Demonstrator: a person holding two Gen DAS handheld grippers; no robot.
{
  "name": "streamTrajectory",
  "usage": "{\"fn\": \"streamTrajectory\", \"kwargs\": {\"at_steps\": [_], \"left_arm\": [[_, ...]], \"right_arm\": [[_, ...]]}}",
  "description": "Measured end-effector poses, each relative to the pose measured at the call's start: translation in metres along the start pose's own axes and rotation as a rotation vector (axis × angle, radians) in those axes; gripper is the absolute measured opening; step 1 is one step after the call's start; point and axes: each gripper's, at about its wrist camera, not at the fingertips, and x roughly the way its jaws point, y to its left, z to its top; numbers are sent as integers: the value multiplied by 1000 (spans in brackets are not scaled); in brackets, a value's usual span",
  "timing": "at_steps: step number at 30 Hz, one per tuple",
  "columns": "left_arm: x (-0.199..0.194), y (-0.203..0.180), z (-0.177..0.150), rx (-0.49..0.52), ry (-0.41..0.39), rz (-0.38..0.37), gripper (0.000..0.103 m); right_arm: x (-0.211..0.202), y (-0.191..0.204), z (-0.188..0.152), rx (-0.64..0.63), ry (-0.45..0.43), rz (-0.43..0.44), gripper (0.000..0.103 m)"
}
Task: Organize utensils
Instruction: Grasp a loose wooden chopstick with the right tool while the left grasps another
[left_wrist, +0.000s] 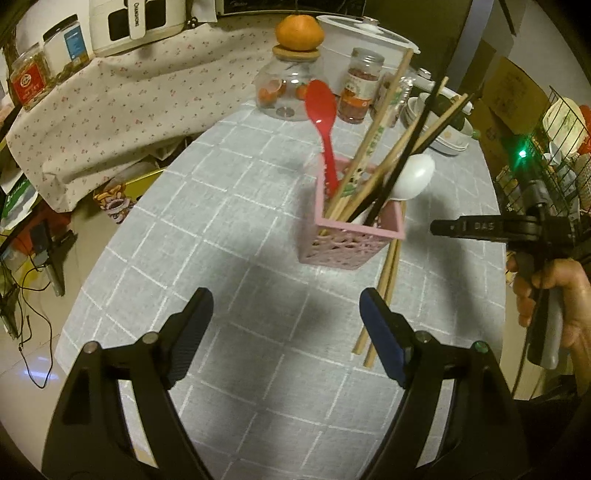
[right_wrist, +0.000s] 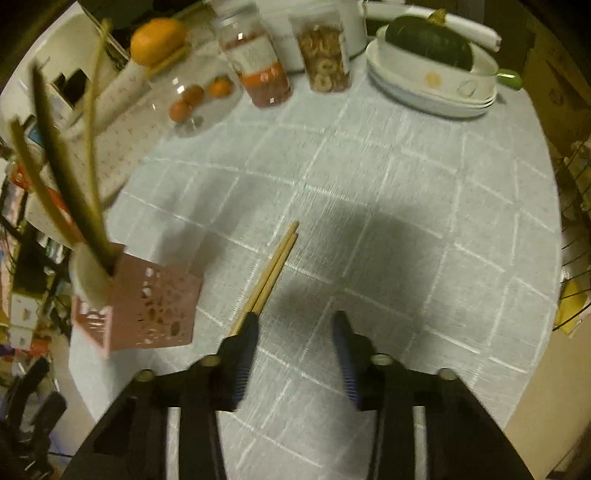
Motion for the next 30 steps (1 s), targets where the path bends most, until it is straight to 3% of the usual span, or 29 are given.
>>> {"fn": "streamTrajectory", "kwargs": {"at_steps": [2, 9, 15, 20, 25, 30], "left_arm": [[1, 3, 0, -3, 3, 0, 82], [5, 9, -2, -6, 16, -9, 82], [5, 5, -5, 9, 25, -9, 82], [5, 2, -7, 20, 29, -18, 82], [3, -8, -11, 58, 40, -38, 81], [-9, -42, -22, 175, 31, -35, 81]], "right_arm": [[10, 2, 0, 17, 24, 22, 24], [31, 17, 2, 28, 59, 47, 21], [43, 26, 1, 1, 74, -4, 20], [46, 35, -2, -46, 143, -130, 10], [41, 26, -8, -17, 148, -87, 7], [10, -1, -20, 0, 113, -65, 6]]}}
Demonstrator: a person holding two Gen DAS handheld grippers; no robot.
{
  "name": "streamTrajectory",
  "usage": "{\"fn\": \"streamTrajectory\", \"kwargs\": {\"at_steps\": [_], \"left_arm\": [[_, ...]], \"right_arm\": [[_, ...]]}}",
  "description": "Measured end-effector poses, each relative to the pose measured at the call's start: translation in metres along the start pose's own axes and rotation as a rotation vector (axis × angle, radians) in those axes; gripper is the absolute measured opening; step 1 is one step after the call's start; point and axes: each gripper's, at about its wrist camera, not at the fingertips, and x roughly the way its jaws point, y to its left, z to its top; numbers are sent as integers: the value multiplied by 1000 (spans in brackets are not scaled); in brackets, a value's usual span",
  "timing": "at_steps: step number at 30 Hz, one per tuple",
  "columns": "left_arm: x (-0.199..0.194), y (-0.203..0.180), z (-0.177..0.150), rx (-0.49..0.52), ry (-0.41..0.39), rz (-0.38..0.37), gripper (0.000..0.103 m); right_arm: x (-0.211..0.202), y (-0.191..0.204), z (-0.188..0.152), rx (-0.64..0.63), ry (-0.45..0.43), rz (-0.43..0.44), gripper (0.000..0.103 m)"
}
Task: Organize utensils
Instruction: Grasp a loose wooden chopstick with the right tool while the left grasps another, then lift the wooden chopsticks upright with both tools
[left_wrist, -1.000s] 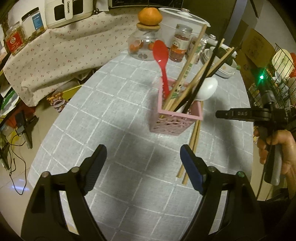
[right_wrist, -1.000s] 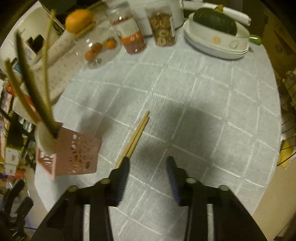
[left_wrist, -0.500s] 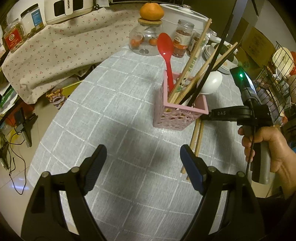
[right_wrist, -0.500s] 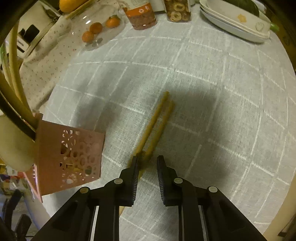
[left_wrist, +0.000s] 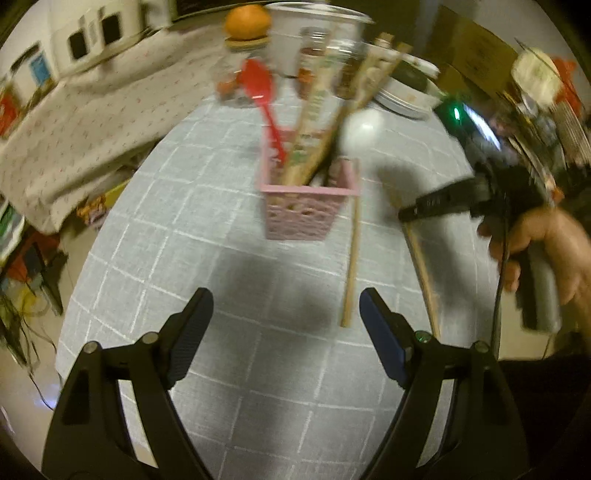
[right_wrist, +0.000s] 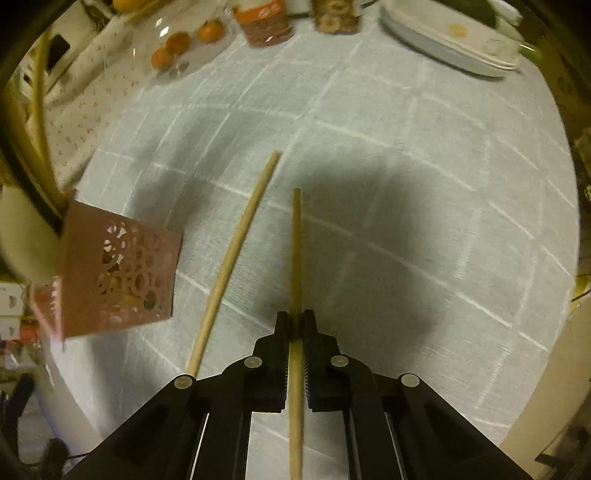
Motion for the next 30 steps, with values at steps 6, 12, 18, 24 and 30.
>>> {"fn": "streamTrajectory", "kwargs": {"at_steps": [6, 12, 18, 24, 30], "left_arm": [[3, -71, -5, 170, -15, 10, 54], [49, -143, 13, 254, -39, 109, 41], [88, -165, 65, 159, -63, 170, 40], [130, -166, 101, 48, -60, 190, 40], [154, -156, 115, -14, -50, 232, 40]], "right_arm": [[-36, -43, -22, 9, -46, 16, 6], [-50, -90, -41, 57, -49, 66, 6], [-60, -122, -44, 89, -58, 79, 6], [-62, -122, -38, 86, -64, 116, 7], [-65, -111, -33, 45, -74, 135, 6]]}}
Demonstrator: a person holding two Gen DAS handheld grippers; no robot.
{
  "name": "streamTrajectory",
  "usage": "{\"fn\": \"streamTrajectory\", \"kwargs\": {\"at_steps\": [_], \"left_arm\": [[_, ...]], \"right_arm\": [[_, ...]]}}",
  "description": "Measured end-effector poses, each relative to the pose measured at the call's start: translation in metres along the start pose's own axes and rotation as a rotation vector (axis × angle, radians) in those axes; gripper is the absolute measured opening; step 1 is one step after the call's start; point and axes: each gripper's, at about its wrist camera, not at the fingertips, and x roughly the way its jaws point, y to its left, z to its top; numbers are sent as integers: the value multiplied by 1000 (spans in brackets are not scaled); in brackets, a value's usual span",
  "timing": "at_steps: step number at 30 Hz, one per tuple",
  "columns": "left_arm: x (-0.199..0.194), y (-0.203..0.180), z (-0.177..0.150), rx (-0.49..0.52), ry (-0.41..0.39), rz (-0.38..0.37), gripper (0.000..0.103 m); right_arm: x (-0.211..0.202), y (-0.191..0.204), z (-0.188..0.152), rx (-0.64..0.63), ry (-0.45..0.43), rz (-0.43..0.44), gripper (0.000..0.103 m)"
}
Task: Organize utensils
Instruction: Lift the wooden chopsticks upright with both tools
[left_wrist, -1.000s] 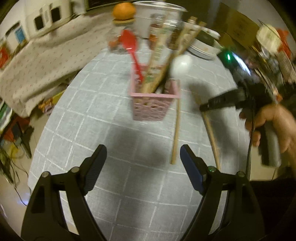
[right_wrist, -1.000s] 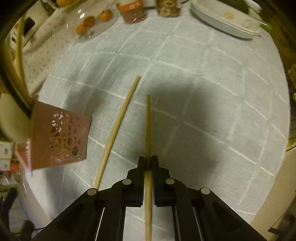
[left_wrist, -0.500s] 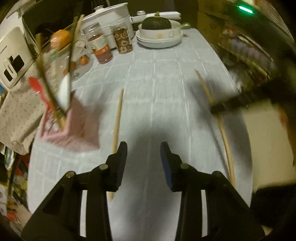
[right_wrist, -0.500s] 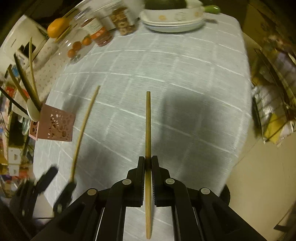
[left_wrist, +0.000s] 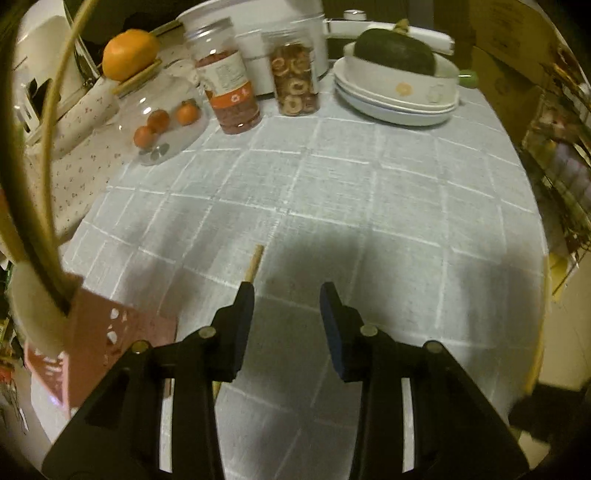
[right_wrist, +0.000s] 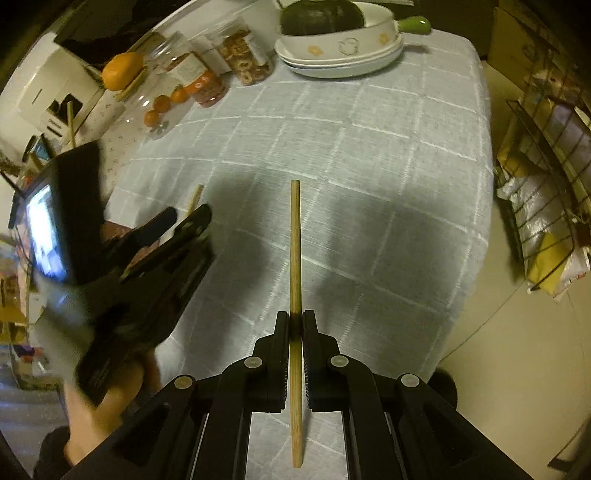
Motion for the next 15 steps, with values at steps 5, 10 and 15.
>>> {"fn": "streamTrajectory", "kwargs": {"at_steps": [5, 10, 15], "left_arm": [[20, 9, 2, -50, 55, 0, 40], [31, 14, -2, -81, 87, -52, 47], [36, 22, -1, -117, 111, -75, 55]], "right_arm": [[-2, 3, 1, -11, -8, 11, 6], [-5, 1, 0, -4, -19, 12, 7], [-5, 0, 0, 4, -20, 12, 6]]}}
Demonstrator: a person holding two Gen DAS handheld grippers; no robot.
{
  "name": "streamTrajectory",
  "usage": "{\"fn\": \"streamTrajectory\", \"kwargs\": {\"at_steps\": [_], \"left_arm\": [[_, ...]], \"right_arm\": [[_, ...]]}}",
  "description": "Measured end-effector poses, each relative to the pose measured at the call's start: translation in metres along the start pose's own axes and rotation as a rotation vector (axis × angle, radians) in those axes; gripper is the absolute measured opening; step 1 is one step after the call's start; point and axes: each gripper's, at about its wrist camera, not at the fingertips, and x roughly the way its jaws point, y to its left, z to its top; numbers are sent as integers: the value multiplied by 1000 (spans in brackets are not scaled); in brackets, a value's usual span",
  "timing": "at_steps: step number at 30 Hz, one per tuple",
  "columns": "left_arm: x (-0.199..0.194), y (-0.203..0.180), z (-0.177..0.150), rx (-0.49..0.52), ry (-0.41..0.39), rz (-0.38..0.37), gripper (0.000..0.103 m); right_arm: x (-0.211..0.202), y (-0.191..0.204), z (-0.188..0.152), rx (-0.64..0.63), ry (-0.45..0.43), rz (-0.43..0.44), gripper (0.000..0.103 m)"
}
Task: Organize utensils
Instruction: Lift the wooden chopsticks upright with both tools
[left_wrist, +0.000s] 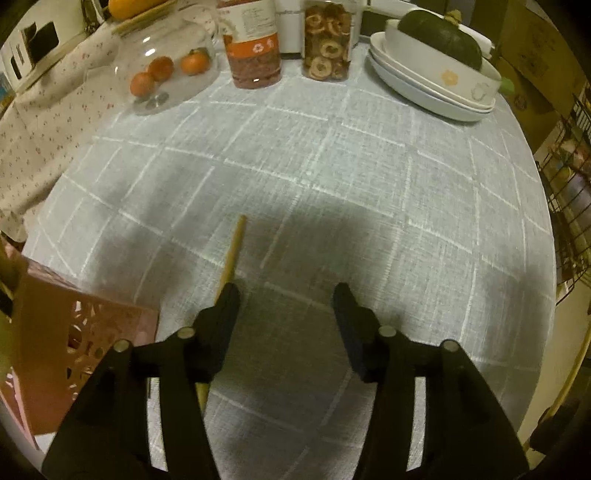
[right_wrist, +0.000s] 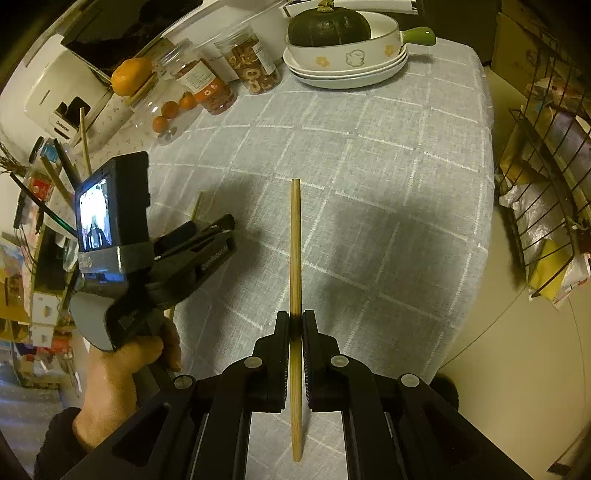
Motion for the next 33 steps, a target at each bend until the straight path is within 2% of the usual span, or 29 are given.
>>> {"fn": "streamTrajectory", "kwargs": {"at_steps": [6, 8, 12, 17, 20, 25, 26, 27, 28, 29, 31, 33], "left_arm": [[-8, -14, -6, 79, -57, 78, 55], [-8, -15, -6, 76, -59, 86, 56], [-9, -9, -6, 23, -48, 104, 68], [-4, 1, -3, -16, -20, 47, 69], [0, 9, -3, -88, 19, -41, 69], [-1, 4, -7, -73, 30, -74, 69], [-3, 2, -9, -60, 27, -79, 68], [-4, -1, -11, -41, 27, -100, 58], [-6, -4, -12, -22, 25, -107, 55], [-7, -7, -14, 3, 23, -115, 47], [-8, -8, -13, 14, 28, -120, 41], [-6, -3, -7, -10, 38, -123, 21]], "right_arm": [[1, 0, 1, -4, 1, 0, 7], [1, 0, 1, -1, 1, 1, 7], [1, 0, 1, 1, 0, 0, 6], [0, -2, 2, 7, 0, 2, 7], [-2, -3, 2, 17, -7, 7, 7], [-5, -4, 3, 29, -16, 15, 7], [-5, -4, 3, 30, -17, 16, 7], [-6, -4, 4, 32, -19, 16, 7], [-6, -5, 4, 33, -21, 16, 7], [-7, -5, 4, 35, -24, 17, 7], [-7, -6, 3, 39, -27, 17, 7], [-7, -6, 3, 42, -27, 15, 7]]}}
